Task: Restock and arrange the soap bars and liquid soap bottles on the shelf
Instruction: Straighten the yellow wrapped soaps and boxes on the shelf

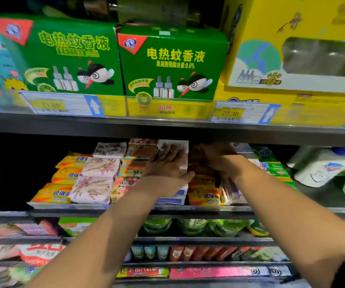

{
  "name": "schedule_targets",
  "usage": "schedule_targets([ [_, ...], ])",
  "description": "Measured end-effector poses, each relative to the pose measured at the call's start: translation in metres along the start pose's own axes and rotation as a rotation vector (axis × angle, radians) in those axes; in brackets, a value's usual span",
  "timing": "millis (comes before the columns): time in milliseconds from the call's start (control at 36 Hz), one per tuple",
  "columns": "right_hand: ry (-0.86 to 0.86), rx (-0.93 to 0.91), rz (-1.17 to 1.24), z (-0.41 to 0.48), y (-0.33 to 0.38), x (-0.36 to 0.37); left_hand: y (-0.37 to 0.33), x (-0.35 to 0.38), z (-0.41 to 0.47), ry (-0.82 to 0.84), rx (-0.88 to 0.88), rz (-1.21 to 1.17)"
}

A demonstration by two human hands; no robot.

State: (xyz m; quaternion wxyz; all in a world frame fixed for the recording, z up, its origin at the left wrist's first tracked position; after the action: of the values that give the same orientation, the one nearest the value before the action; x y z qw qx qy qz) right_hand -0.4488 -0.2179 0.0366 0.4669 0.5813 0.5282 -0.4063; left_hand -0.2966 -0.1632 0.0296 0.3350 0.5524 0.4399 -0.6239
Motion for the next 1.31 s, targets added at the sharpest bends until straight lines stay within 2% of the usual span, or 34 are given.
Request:
schedule_targets([
  [56, 0.011, -0.011, -0.031, 0.005, 0.001, 0.007, 0.002, 0.007, 0.000, 0.090, -0.030, 0.023],
  [167, -0.127, 0.033, -0.126, 0.011, -0.004, 0.004, 0.001, 0.003, 0.000, 0.059, -0.034, 0.029],
  [278, -0.173, 0.047, -0.058, 0.012, -0.011, 0.004, 0.002, 0.004, -0.001, 0.064, -0.033, 0.037],
  [556, -0.163, -0.024, 0.061, 0.007, -0.009, 0.002, 0.000, 0.002, -0.002, 0.048, -0.032, 0.019],
  [667, -0.070, -0.015, 0.026, 0.008, -0.006, 0.008, -0.001, -0.002, -0.005, -0.007, -0.033, -0.026],
  [750, -0.101, 0.004, -0.101, 0.009, -0.004, 0.006, -0.002, -0.003, -0.006, -0.026, -0.004, -0.022],
  [833, 0.179, 0.097, 0.078, 0.003, -0.006, 0.033, -0.003, -0.007, -0.007, -0.044, 0.005, -0.029],
  [861, 0.223, 0.106, 0.130, 0.003, -0.007, 0.040, -0.003, -0.008, -0.008, -0.050, 0.002, -0.030],
  [1028, 0.218, 0.154, 0.236, -0.001, -0.008, 0.039, -0.002, -0.012, -0.014, -0.057, -0.027, -0.037],
  [1111, 0.010, 0.072, 0.174, 0.002, -0.012, 0.009, -0.002, -0.015, -0.017, -0.020, -0.039, -0.051],
  [1167, -0.029, 0.066, 0.170, 0.004, -0.019, 0.002, -0.002, -0.015, -0.016, -0.013, -0.039, -0.054],
  [1250, 0.157, 0.147, 0.354, -0.007, -0.028, 0.023, 0.000, -0.010, -0.012, 0.012, -0.032, -0.052],
  [1306, 0.165, 0.150, 0.376, -0.023, -0.032, 0.024, 0.000, -0.006, -0.011, 0.029, -0.023, -0.057],
])
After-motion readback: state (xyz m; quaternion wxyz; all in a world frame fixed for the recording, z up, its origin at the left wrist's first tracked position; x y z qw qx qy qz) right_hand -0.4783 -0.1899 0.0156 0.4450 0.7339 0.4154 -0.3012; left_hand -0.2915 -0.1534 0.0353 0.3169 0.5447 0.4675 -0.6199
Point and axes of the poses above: each hand's wrist, its own z-axis towards the middle knuckle, its own x-axis out of the palm, y = z × x, the point moved 10 cm from there along z, towards the middle knuckle
